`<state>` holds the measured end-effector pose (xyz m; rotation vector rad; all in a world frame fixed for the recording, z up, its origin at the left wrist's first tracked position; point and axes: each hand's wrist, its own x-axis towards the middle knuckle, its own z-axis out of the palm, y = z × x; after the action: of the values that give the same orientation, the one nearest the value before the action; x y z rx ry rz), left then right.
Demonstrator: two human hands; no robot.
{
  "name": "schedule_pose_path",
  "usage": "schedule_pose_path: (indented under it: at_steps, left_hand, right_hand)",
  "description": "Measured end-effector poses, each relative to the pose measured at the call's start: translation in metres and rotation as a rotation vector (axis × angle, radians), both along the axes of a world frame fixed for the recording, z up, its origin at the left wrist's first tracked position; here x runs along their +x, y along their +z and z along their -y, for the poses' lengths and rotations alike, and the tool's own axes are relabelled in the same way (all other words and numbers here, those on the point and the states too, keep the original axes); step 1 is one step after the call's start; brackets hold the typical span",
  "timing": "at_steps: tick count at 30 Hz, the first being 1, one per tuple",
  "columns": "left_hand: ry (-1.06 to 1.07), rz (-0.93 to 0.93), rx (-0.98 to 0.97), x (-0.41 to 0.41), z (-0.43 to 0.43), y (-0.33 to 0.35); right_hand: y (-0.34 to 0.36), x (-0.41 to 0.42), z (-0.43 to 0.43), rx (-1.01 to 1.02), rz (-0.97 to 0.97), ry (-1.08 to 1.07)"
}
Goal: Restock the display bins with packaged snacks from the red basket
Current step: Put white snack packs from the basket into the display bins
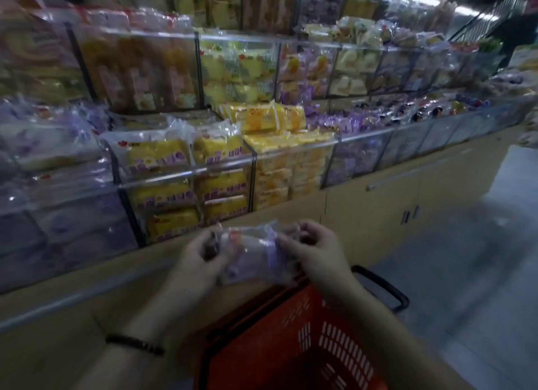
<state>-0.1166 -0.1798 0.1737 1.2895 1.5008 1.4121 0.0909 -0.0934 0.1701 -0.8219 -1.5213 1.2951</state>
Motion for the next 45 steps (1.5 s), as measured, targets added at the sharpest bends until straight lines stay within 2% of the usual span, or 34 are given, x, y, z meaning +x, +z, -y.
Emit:
schedule_pose_path:
  at_steps: [3, 5, 9, 12, 16, 20, 28, 31, 33, 37, 40, 43, 45]
  left_hand:
    - [0.064, -0.009, 0.086, -0.022, 0.026, 0.026]
    - [0.096, -0.012, 0.125, -0.044, 0.043, 0.039]
    - [0.209, -0.146, 0.156, -0.08, 0.073, 0.072]
    - [0.296, -0.203, 0.152, -0.097, 0.094, 0.092]
    - [0.401, -0.156, 0.186, -0.119, 0.114, 0.121]
    - [0.437, -0.133, 0.204, -0.141, 0.136, 0.147]
    - [0.514, -0.239, 0.211, -0.213, 0.162, 0.2]
    - [0.554, -0.327, 0.207, -0.237, 0.165, 0.218]
    - [0.591, -0.416, 0.172, -0.255, 0.163, 0.225]
    - [0.653, -0.426, 0.148, -0.289, 0.146, 0.219]
    - [0.703, -0.43, 0.136, -0.311, 0.132, 0.208]
    - [0.79, -0.527, 0.165, -0.326, 0.124, 0.196]
    - [0.789, -0.552, 0.157, -0.328, 0.124, 0.192]
  right_hand:
    - [0.025, -0.018, 0.02, -0.015, -0.035, 0.064]
    - [0.037, -0.039, 0.028, 0.033, 0.021, 0.091]
    - [0.07, -0.083, 0.05, 0.134, 0.054, 0.128]
    - [0.093, -0.106, 0.069, 0.124, 0.029, 0.138]
    - [0.128, -0.13, 0.08, 0.173, 0.029, 0.16]
    - [0.158, -0.157, 0.091, 0.279, 0.078, 0.18]
    - [0.206, -0.229, 0.096, 0.394, 0.135, 0.221]
    - [0.222, -0.256, 0.092, 0.444, 0.192, 0.17]
    - [0.232, -0.275, 0.091, 0.453, 0.238, 0.122]
    - [0.242, -0.306, 0.086, 0.451, 0.325, 0.13]
    - [0.241, -0.333, 0.082, 0.383, 0.342, 0.144]
    - [0.234, -0.356, 0.075, 0.338, 0.333, 0.137]
    - [0.225, -0.367, 0.073, 0.374, 0.355, 0.143]
